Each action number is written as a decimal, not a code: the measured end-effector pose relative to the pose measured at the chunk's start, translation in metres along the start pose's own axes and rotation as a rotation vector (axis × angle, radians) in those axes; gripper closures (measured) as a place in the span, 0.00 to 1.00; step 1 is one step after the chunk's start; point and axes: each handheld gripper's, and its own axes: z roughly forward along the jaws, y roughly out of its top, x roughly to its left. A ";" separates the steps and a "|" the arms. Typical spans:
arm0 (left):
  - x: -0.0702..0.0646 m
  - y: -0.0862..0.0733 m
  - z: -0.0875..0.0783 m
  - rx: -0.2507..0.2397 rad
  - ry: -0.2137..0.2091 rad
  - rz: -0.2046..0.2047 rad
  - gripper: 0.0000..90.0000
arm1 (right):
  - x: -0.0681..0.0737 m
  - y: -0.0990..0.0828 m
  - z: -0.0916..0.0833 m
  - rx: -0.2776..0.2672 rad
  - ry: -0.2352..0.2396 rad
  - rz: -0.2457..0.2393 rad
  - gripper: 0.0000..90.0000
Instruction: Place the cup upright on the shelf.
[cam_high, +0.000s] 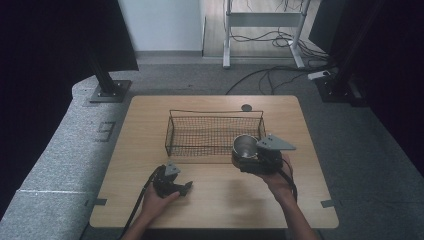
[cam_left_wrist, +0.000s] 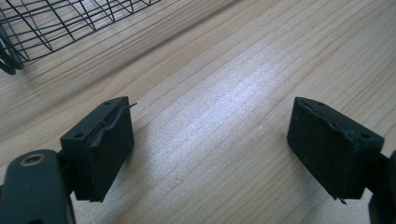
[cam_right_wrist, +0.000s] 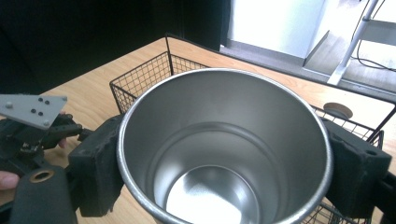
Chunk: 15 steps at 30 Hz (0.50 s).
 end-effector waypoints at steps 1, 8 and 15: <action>0.000 0.000 0.000 0.000 -0.001 0.000 0.16 | -0.001 0.003 0.001 -0.002 0.000 -0.002 0.15; 0.000 0.000 0.000 0.000 -0.001 -0.001 0.16 | -0.003 0.010 0.003 -0.013 -0.005 -0.005 0.15; 0.000 0.000 0.000 0.000 -0.001 -0.001 0.16 | -0.009 0.018 0.006 -0.022 -0.014 0.008 0.16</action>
